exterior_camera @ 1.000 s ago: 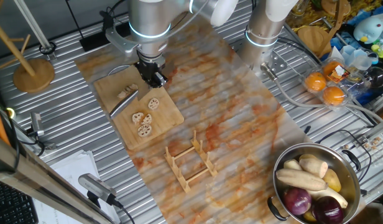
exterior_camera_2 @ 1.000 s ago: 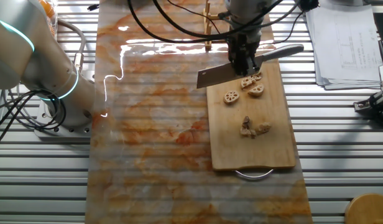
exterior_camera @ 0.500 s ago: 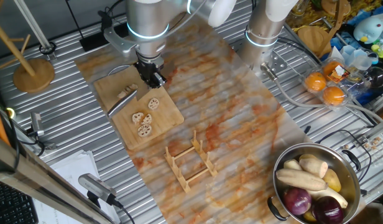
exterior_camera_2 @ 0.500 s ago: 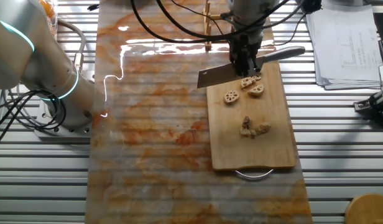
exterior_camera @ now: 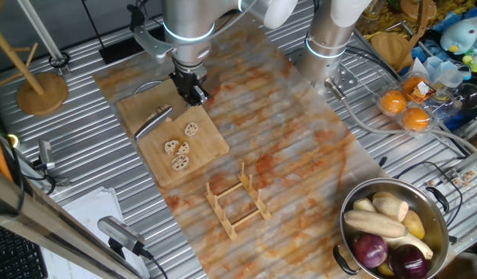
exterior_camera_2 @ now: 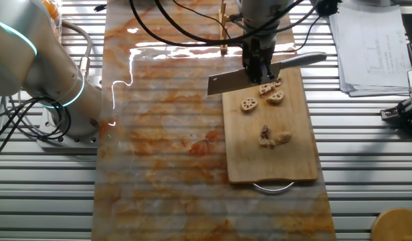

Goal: Slice the lotus root

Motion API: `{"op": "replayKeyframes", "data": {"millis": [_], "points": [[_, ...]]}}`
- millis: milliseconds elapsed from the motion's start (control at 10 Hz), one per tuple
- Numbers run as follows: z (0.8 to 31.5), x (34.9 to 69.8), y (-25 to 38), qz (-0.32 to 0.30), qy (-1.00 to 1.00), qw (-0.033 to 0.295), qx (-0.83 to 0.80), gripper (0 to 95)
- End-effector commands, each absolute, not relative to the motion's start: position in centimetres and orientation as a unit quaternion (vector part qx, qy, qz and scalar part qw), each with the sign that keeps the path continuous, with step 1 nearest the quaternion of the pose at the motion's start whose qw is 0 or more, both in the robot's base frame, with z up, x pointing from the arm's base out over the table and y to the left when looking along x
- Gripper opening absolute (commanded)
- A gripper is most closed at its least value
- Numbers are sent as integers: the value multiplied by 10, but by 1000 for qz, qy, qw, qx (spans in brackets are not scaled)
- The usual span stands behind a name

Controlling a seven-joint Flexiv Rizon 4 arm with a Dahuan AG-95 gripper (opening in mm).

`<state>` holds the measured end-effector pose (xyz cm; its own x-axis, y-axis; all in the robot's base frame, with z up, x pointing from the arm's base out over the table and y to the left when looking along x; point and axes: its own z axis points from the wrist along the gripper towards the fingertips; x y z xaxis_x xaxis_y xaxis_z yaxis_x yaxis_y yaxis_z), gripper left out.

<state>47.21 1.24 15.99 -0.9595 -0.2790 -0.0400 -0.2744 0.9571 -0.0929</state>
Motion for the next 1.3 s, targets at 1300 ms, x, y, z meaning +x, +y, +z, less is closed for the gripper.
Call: {"op": "replayKeyframes", "data": {"millis": [1300], "points": [[159, 466, 10, -47, 978, 2, -203, 0]]}}
